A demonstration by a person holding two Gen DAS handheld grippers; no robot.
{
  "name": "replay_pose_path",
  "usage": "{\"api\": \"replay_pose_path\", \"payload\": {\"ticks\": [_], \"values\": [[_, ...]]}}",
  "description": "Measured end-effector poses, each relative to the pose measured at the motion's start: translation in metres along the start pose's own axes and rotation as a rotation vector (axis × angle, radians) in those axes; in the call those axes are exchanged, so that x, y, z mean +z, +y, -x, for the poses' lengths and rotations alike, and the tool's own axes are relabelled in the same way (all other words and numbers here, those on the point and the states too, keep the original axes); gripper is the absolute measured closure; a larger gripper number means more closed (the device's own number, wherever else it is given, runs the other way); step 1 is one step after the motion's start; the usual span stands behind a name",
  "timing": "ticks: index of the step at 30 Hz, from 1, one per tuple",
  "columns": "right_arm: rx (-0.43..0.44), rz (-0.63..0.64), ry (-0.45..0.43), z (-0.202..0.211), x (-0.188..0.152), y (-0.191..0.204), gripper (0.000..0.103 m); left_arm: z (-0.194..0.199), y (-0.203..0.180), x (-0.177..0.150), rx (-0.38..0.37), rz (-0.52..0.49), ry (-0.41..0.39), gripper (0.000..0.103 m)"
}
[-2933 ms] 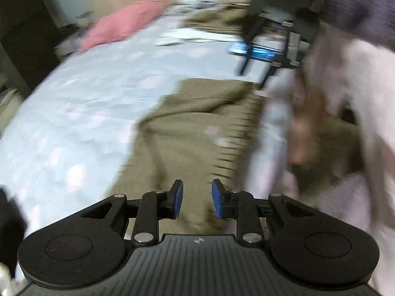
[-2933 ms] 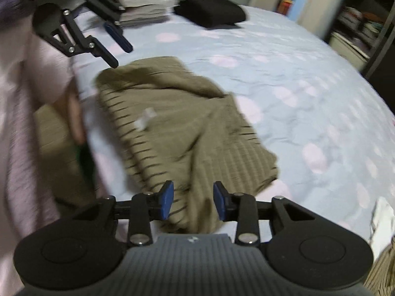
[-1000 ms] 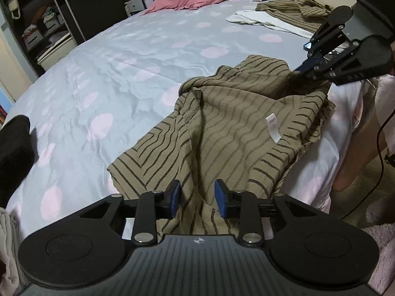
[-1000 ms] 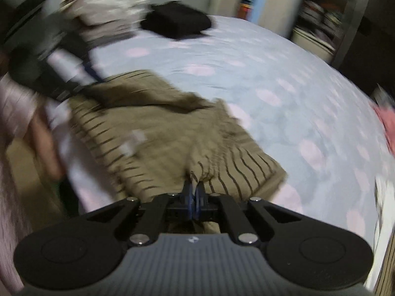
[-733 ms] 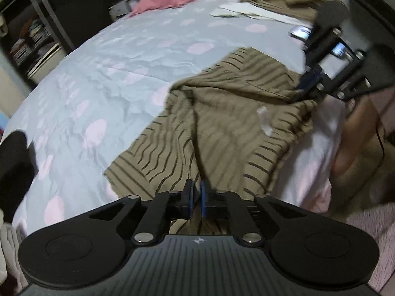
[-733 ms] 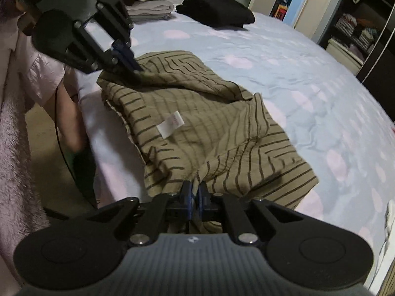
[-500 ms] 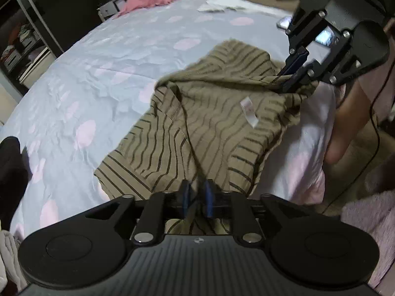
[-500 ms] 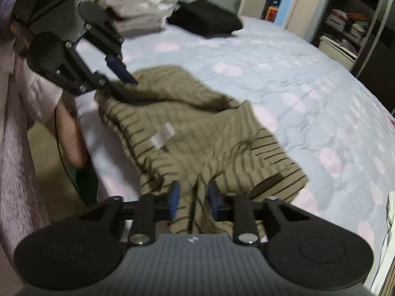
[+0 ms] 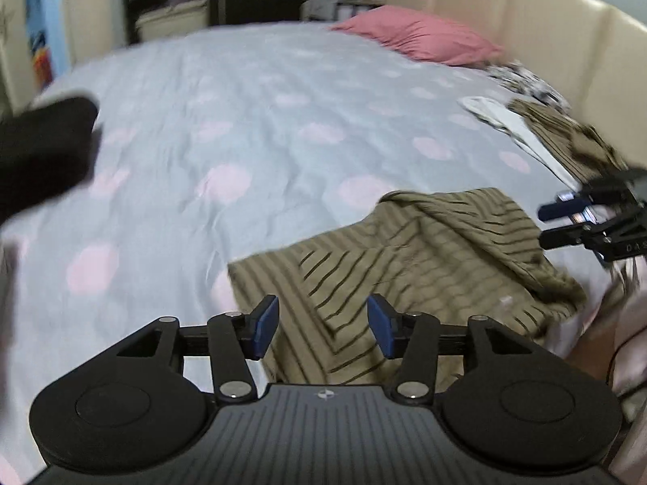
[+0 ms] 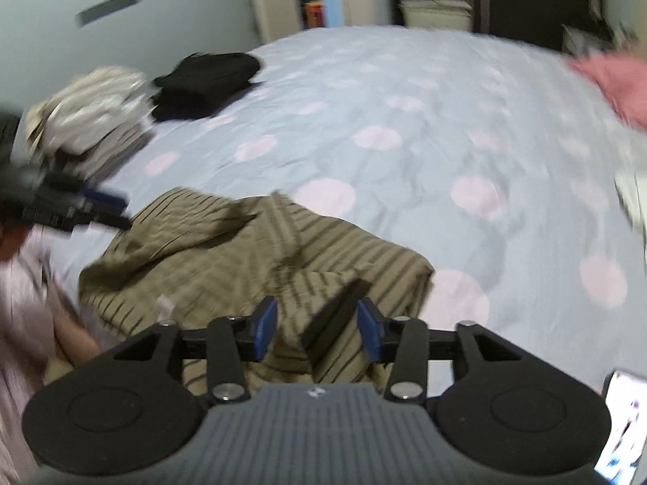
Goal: Fold clothes
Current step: 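Grasp the folded striped shirt with both grippers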
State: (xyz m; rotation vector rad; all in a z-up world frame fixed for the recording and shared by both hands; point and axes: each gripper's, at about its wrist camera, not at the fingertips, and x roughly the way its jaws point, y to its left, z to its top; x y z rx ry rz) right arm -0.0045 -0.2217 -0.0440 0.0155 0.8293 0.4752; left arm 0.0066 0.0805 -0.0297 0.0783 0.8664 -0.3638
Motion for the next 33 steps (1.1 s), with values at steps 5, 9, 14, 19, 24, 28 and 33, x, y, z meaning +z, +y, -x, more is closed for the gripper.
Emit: {"api": "replay_pose_path", "payload": {"ticks": [5,9,14,19,24,28,33], "values": [[0.001,-0.13,0.046,-0.019,-0.004,-0.021,0.044,-0.021,0.018,-0.006,0.021,0.104,0.055,0.05],[-0.032,-0.179,0.084,-0.032,-0.01,-0.033,0.043,-0.031,0.029,-0.016,0.021,0.202,0.098,0.048],[-0.014,-0.258,0.119,-0.044,-0.018,-0.045,0.042,-0.041,0.037,-0.025,0.012,0.232,0.121,0.041],[-0.01,-0.279,0.128,-0.048,-0.019,-0.047,0.041,-0.05,0.046,-0.031,-0.017,0.29,0.146,0.037],[-0.021,-0.262,0.136,-0.053,-0.018,-0.043,0.041,-0.056,0.046,-0.032,-0.03,0.291,0.156,0.035],[-0.021,-0.239,0.135,-0.056,-0.018,-0.038,0.047,-0.061,0.039,-0.03,-0.03,0.262,0.16,0.036],[-0.008,-0.238,0.137,-0.058,-0.016,-0.036,0.061,-0.065,0.031,-0.024,-0.028,0.237,0.17,0.042]]}}
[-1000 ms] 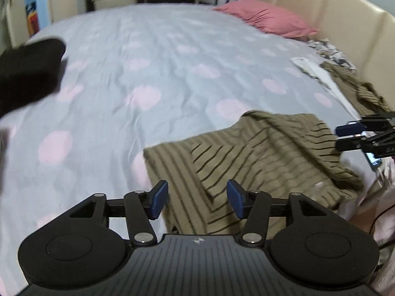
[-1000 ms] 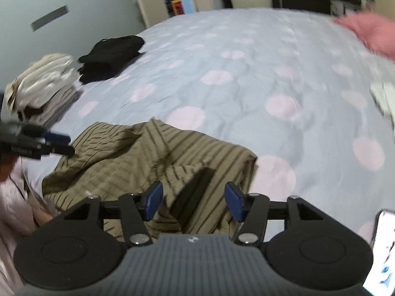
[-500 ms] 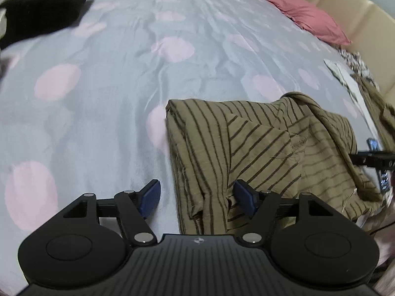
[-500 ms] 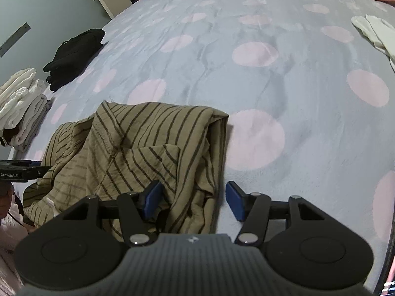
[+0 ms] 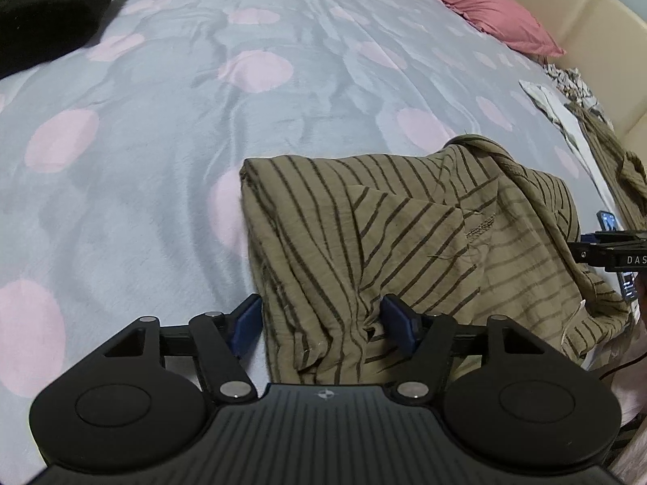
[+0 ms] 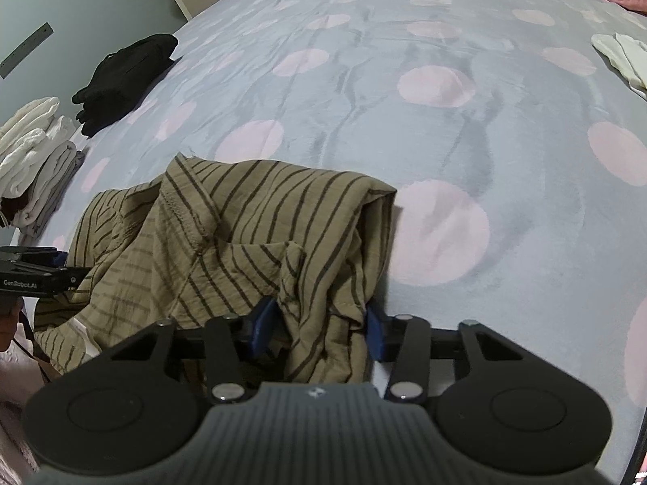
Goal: Fold clothes
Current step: 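Grasp the folded striped shirt with both grippers, then carry the shirt onto the stack of folded clothes and open both grippers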
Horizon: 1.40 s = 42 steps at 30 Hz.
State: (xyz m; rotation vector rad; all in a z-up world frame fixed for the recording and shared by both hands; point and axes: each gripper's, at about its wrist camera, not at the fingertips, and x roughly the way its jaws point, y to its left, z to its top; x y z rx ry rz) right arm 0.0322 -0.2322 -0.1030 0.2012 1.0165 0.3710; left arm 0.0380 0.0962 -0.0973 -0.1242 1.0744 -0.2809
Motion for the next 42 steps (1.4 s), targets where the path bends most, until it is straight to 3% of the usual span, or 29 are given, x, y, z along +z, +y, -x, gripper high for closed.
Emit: {"api": "replay_pose_path", "payload": {"ticks": [4,7,11,14,27,34,42], "values": [[0.034,0.0,0.001,0.0,0.0,0.003,0.082,0.0,-0.003,0.002,0.006,-0.016,0.002,0.048],[0.03,0.017,-0.008,0.002,-0.001,0.008,0.088,0.002,-0.007,0.002,0.009,-0.032,-0.008,0.056],[0.048,-0.003,-0.033,0.012,0.002,0.008,0.09,0.008,-0.009,0.003,-0.004,-0.042,-0.037,0.083],[0.065,-0.021,-0.062,0.022,0.003,0.009,0.091,0.013,-0.008,0.004,-0.019,-0.026,-0.056,0.09],[0.149,-0.037,-0.211,0.065,0.021,0.05,0.091,0.075,-0.005,0.017,-0.051,0.026,-0.24,0.092],[0.257,0.005,-0.271,0.079,0.057,0.104,0.091,0.125,0.019,0.034,-0.004,0.064,-0.311,0.092],[0.422,0.12,-0.35,0.087,0.119,0.202,0.091,0.217,0.064,0.055,0.106,0.113,-0.448,0.093]]}}
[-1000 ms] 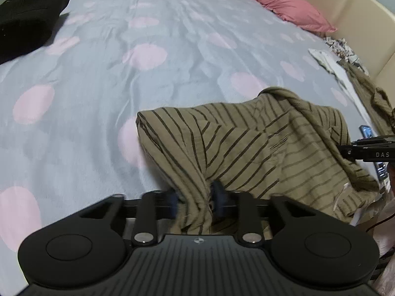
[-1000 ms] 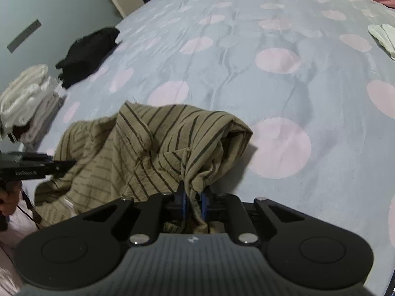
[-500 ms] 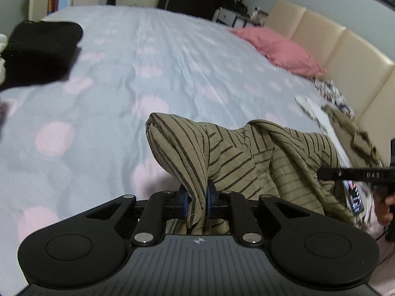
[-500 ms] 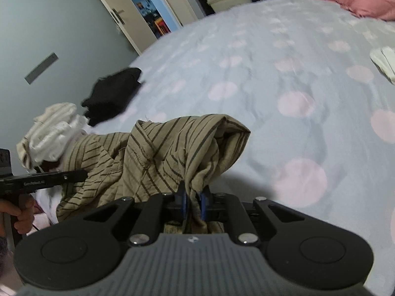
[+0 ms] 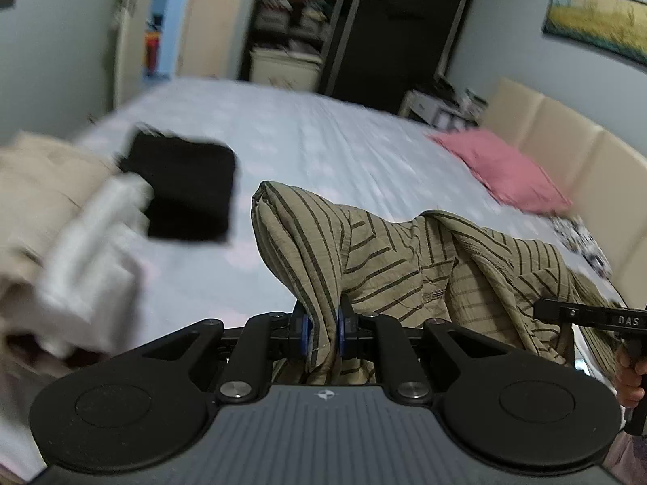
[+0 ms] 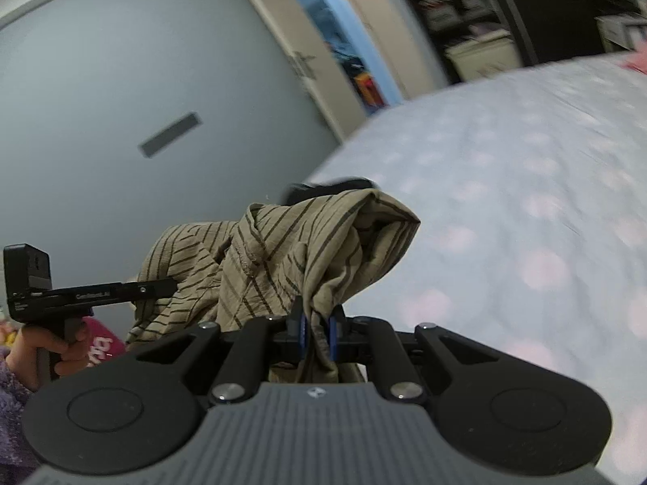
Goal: Fold clothes
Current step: 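Carry the shirt onto the stack of folded clothes and open both grippers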
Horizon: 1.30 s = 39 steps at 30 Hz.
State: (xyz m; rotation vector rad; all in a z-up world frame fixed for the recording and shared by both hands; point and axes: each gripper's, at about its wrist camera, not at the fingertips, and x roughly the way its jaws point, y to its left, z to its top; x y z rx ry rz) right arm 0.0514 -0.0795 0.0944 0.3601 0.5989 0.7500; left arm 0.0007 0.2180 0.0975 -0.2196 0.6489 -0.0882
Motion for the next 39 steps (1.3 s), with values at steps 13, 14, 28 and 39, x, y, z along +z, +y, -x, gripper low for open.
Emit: {"api": "replay_pose_path", "payload": {"ticks": [13,14,28,39], "values": [[0.237,-0.062,0.051,-0.161,0.087,0.128,0.091,0.105,0.126,0.103,0.274,0.106,-0.186,0.093],[0.25,-0.078,0.065,-0.176,0.09,0.134,0.091,0.107,0.136,0.109,0.294,0.112,-0.182,0.093],[0.216,-0.219,0.218,-0.298,0.07,0.145,0.091,0.069,0.245,0.134,0.409,0.134,-0.051,0.093],[0.158,-0.294,0.292,-0.349,0.022,0.103,0.091,0.004,0.314,0.093,0.352,0.235,0.059,0.093]]}}
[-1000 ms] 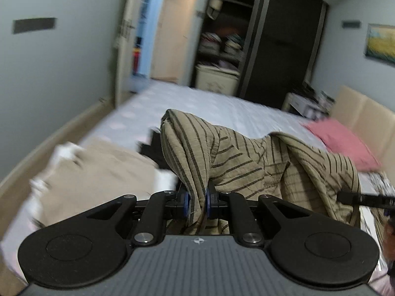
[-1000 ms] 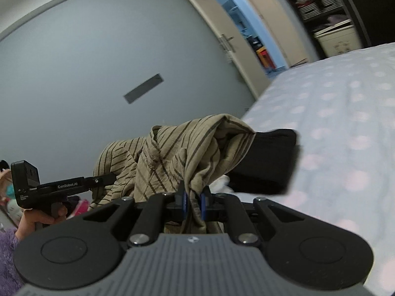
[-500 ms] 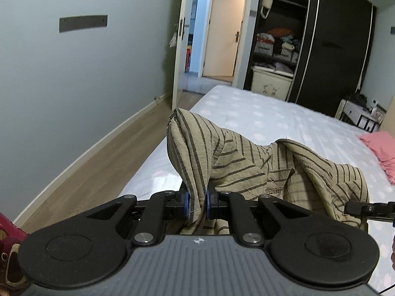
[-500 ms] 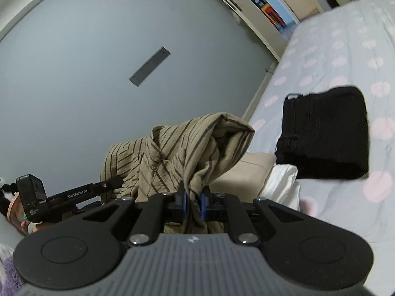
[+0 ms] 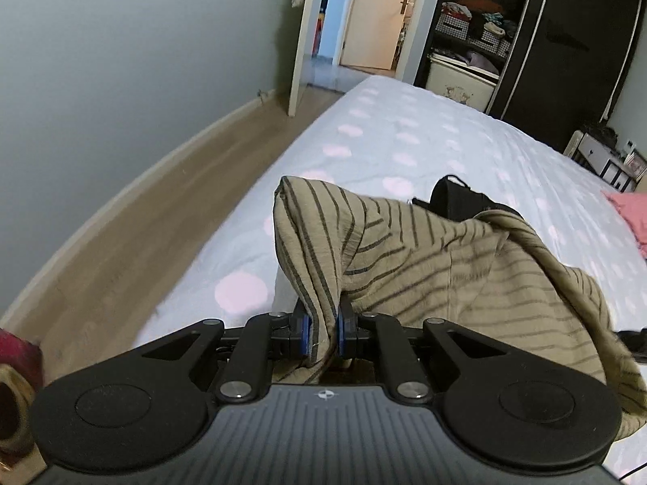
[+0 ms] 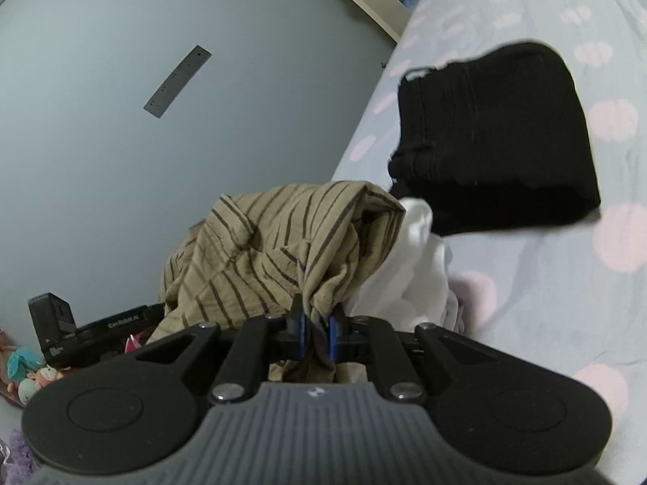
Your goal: Fold clothes
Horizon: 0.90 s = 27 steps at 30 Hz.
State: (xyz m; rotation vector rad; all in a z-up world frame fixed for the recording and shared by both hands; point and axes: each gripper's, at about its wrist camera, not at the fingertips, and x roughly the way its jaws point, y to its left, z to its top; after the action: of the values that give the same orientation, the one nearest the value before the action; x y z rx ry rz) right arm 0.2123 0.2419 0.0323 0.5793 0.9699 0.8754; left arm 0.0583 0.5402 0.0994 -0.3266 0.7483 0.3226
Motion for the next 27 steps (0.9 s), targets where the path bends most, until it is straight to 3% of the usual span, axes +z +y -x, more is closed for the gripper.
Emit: {"api": "replay_pose_path", "payload": {"ticks": [10,13,15,18,20,27], "values": [[-0.02,-0.009,0.016,-0.009,-0.003,-0.009,0.09,-0.018,0.026,-0.018,-0.025,0.031,0.02,0.092],[-0.056,0.025,0.014,-0.002,0.002,-0.004,0.069,-0.011,0.023,-0.018,-0.004,0.024,0.003,0.09],[-0.048,0.053,-0.001,0.012,0.005,-0.001,0.065,-0.005,0.018,-0.015,0.021,0.023,-0.021,0.086],[-0.049,0.119,-0.028,0.038,0.008,0.005,0.06,0.013,0.015,-0.014,0.07,0.038,-0.057,0.069],[-0.064,0.178,-0.038,0.055,0.008,0.01,0.06,0.027,0.012,-0.015,0.093,0.056,-0.095,0.052],[-0.165,0.455,-0.101,0.138,0.002,0.019,0.059,0.083,-0.033,-0.024,0.176,-0.005,-0.248,0.047]]}}
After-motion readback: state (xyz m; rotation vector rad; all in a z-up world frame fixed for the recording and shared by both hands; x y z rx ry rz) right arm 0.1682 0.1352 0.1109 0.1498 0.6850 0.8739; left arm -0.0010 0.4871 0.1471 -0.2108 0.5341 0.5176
